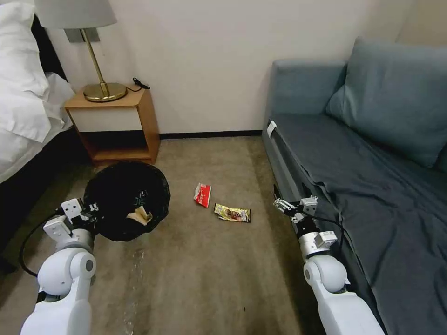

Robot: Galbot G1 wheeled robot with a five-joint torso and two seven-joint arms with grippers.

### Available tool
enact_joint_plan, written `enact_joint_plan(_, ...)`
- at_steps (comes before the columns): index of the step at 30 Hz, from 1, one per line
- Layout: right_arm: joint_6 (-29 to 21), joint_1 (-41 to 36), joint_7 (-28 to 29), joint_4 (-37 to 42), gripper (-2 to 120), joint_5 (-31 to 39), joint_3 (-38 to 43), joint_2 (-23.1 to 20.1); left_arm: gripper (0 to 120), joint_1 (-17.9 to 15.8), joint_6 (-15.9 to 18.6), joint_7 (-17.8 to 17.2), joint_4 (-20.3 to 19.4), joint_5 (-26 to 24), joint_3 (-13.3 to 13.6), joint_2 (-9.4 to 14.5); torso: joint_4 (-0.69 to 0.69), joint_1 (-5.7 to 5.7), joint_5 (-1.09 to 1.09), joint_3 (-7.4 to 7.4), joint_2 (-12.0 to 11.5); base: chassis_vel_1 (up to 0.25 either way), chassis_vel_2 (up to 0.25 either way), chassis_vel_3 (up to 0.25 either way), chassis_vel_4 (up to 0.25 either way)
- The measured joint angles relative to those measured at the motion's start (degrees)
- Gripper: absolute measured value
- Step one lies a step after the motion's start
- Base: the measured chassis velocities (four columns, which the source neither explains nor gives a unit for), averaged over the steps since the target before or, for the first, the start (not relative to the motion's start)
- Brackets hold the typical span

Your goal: Pick up the trash bin, then pick up the garbage on the floor and place it into the trash bin.

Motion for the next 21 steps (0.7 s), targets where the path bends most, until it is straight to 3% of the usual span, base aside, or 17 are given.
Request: enact_joint_plan(21,0.5,-0.3,-0.5,-1.4,100,-1.4,-1.1,0.0,1,0.6,-0.8,-0.1,0.3,0.1,-0.2,-0.1,0.01,0.0,-0.01,0.0,0.0,-0.128,0.128,0.129,-0.125)
